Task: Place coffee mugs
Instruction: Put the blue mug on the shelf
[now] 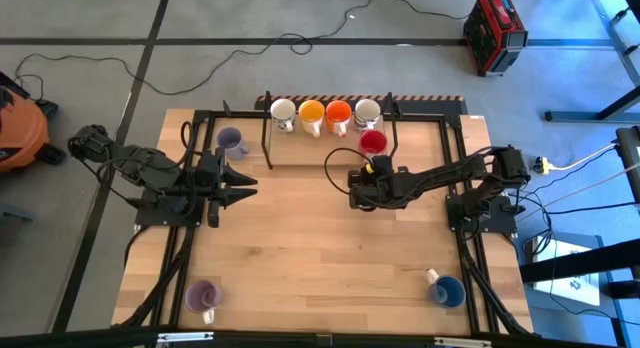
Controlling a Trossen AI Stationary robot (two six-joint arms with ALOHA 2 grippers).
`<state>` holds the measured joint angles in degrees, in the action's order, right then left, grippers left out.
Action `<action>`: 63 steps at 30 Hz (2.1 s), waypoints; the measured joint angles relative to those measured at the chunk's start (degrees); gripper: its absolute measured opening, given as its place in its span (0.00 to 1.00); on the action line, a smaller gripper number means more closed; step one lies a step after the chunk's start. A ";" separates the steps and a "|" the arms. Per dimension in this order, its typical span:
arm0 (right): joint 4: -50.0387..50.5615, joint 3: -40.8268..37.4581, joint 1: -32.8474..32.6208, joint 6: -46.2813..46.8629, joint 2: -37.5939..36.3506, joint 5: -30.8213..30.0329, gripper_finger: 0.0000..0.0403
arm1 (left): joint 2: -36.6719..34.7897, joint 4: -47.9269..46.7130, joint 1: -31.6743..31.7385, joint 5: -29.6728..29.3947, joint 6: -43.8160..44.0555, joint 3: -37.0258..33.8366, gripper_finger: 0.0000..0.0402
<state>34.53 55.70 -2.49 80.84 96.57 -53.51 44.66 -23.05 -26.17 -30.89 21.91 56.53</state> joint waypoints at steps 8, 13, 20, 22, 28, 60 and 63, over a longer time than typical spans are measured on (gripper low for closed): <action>1.65 0.50 -1.56 -0.31 -1.64 2.28 0.38 | 0.02 0.00 0.02 0.05 0.00 0.00 0.27; 7.32 2.47 -3.34 -0.33 -3.19 3.70 0.38 | 0.01 -0.20 0.01 0.39 -1.76 0.04 0.27; 11.90 5.27 -3.94 -0.48 -3.91 5.25 0.38 | 0.02 -0.17 0.02 0.57 -1.20 0.04 0.27; 14.86 5.99 -3.93 -0.28 -4.63 5.81 0.38 | 0.00 -0.26 0.02 0.57 -1.20 0.04 0.27; 20.33 9.90 -4.82 -2.00 -6.14 9.71 0.38 | 0.03 -0.38 0.02 0.57 -1.16 0.04 0.27; 28.63 23.04 -35.98 14.84 -10.38 53.57 0.52 | 0.74 -0.39 0.02 0.48 -1.42 0.04 0.27; 28.65 23.02 -38.76 22.81 -10.05 59.42 0.52 | 0.76 -0.42 0.02 0.49 -1.49 0.04 0.27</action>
<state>63.18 78.72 -41.25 103.65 86.52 5.91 45.43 -23.46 -26.15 -30.41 20.43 56.58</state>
